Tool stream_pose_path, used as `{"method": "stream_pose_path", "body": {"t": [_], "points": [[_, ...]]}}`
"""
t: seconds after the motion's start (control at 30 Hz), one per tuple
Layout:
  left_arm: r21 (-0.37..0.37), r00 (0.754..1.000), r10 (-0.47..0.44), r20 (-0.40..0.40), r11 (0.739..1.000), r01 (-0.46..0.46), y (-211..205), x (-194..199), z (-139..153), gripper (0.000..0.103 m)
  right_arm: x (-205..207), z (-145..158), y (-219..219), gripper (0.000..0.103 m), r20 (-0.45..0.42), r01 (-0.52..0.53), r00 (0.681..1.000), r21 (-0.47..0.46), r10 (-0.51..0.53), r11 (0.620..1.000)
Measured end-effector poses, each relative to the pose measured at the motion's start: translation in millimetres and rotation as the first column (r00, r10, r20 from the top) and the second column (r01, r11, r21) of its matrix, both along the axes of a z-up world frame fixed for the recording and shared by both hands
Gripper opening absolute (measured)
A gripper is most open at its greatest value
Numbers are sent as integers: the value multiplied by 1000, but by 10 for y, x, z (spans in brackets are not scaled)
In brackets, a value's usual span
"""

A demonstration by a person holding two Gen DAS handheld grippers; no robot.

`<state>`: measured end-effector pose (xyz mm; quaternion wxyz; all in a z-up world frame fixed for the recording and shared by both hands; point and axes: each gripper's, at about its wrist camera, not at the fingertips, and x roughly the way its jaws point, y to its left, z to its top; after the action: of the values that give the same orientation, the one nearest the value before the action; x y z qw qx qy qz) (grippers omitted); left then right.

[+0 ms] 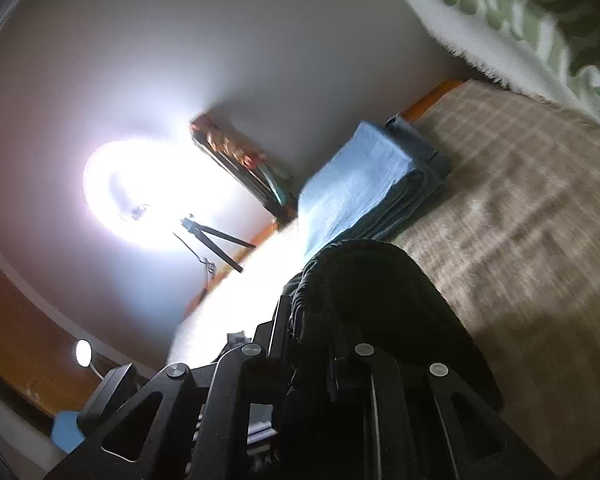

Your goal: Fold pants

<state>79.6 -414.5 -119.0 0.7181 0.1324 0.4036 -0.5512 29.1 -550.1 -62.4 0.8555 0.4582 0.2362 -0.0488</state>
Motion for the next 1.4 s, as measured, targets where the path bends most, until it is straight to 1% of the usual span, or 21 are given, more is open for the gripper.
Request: {"method": "stream_pose_path", "body": {"t": [0.07, 0.2, 0.27, 0.3, 0.33, 0.4, 0.47, 0.53, 0.63, 0.73, 0.83, 0.93, 0.97, 1.07, 1.13, 1.17, 1.23, 1.3, 1.33, 1.37, 1.4], "points": [[-5, 999, -33, -12, 999, 33, 8, -109, 26, 1, -186, -174, -91, 12, -17, 26, 1000, 77, -24, 997], [38, 994, -108, -7, 993, 108, -60, -365, -98, 1, -271, -539, -142, 12, -161, 32, 987, 83, -19, 996], [72, 994, -110, 1, 991, 110, -90, -385, -194, 1, -255, -697, -128, 14, -204, 2, 979, 120, 23, 993], [83, 994, -110, -13, 990, 110, -92, -369, -242, 1, -259, -752, -115, 15, -244, 5, 970, 111, 22, 994], [87, 994, -105, -32, 990, 107, -75, -340, -274, 1, -247, -768, -103, 21, -271, 7, 962, 95, 19, 995], [73, 996, -88, -34, 993, 90, 18, -288, -238, 2, -277, -772, -95, 38, -307, 25, 952, 52, -8, 998], [66, 996, -79, -32, 995, 81, 144, -233, -165, 12, -371, -788, -99, 58, -334, 54, 942, 27, -42, 998], [32, 999, -45, -8, 998, 45, 376, -147, -18, 17, -409, -831, -113, 70, -352, 74, 934, 37, -56, 997], [23, 999, 18, 50, 1000, -19, 713, 9, 106, 19, -518, -968, -198, 72, -281, 102, 958, 131, -61, 986], [62, 994, 67, 86, 995, -73, 997, 141, 88, 19, -518, -1071, -250, 72, -216, 100, 975, 234, -48, 967], [94, 993, 103, 58, 990, -108, 1221, 227, -45, 19, -409, -1059, -192, 69, -205, 89, 978, 237, -40, 967], [129, 993, 105, 50, 985, -111, 1366, 179, -208, 19, -270, -1121, -93, 32, -236, 58, 972, 232, -2, 971], [138, 993, 106, 54, 984, -112, 1355, 178, -254, 19, -253, -1087, -45, 26, -242, 68, 970, 194, -19, 979], [143, 991, 130, 36, 981, -133, 1408, 183, -368, 19, -227, -720, 148, 21, -256, 55, 965, -35, -62, 998], [143, 989, 149, 19, 978, -150, 1474, 221, -406, 19, -314, -426, 290, 21, -234, 64, 966, -199, -111, 978], [144, 987, 157, 20, 977, -158, 1505, 244, -414, 19, -324, -400, 324, 20, -262, 64, 956, -241, -129, 968], [139, 983, 182, 22, 973, -183, 1590, 308, -403, 19, -274, -550, 346, 21, -373, 32, 918, -260, -131, 965], [122, 975, 224, 5, 967, -223, 1685, 426, -366, 19, -207, -723, 312, 27, -445, 2, 890, -209, -97, 978], [117, 969, 246, -2, 963, -244, 1725, 478, -351, 19, -215, -739, 284, 37, -459, 3, 883, -200, -96, 980], [111, 962, 274, -10, 956, -272, 1779, 542, -333, 19, -252, -706, 254, 42, -456, 17, 883, -203, -110, 979], [105, 955, 295, -18, 951, -292, 1831, 594, -326, 19, -292, -648, 228, 44, -443, 37, 887, -216, -132, 976]]}}
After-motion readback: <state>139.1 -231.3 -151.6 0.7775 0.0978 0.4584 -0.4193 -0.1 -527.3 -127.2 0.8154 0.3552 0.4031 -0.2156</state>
